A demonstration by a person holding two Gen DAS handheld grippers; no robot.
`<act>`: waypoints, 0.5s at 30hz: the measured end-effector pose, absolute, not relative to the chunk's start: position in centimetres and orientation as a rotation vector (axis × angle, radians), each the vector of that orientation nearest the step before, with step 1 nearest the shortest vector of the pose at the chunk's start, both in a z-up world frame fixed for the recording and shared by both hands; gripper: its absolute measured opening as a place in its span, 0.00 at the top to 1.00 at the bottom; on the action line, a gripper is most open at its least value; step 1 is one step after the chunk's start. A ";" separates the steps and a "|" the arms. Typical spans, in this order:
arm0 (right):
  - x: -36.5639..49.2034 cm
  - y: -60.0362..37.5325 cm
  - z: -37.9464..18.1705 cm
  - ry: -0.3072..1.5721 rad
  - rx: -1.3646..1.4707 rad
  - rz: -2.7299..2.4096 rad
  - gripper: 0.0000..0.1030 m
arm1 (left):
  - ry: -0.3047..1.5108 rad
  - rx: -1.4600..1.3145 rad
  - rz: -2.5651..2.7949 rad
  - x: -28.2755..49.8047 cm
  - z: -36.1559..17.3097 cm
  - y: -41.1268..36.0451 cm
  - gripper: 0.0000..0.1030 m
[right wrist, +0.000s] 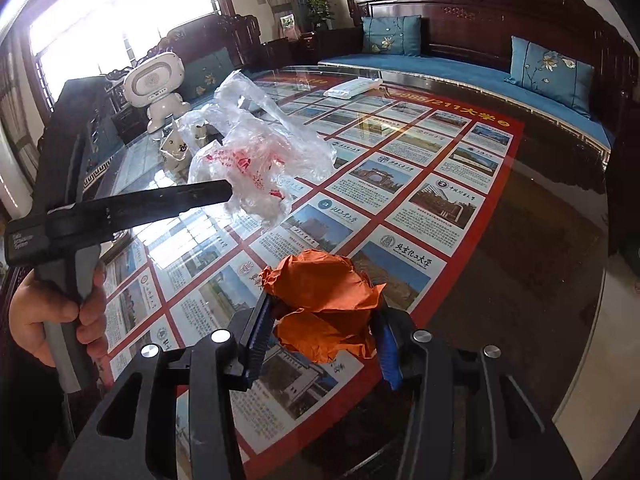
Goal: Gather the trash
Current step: 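Carry both items over the bucket and open the left tool to drop the bag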
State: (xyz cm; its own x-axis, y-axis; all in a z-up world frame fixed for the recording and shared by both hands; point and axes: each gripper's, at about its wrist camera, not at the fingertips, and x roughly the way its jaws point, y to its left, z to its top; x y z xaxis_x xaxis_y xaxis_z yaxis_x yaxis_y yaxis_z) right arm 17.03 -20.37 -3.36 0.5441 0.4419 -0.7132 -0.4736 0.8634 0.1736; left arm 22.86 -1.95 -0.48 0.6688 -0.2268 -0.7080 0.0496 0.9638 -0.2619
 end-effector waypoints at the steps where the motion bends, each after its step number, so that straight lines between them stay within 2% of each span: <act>1: 16.5 -20.6 -3.1 0.829 -0.042 0.542 0.56 | 0.816 -0.219 -0.173 21.8 -0.1 -2.4 0.83; 15: 7.7 -28.1 -1.1 0.788 -0.017 0.478 0.56 | 0.818 -0.099 -0.376 12.3 1.6 -11.6 0.83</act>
State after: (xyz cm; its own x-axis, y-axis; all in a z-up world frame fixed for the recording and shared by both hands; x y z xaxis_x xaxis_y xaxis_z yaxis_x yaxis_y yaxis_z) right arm 7.72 -28.07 -1.06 0.6042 0.4071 -0.6850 -0.4196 0.8934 0.1609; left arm 12.29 -11.64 1.58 0.6219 -0.3643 -0.6932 0.2889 0.9295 -0.2292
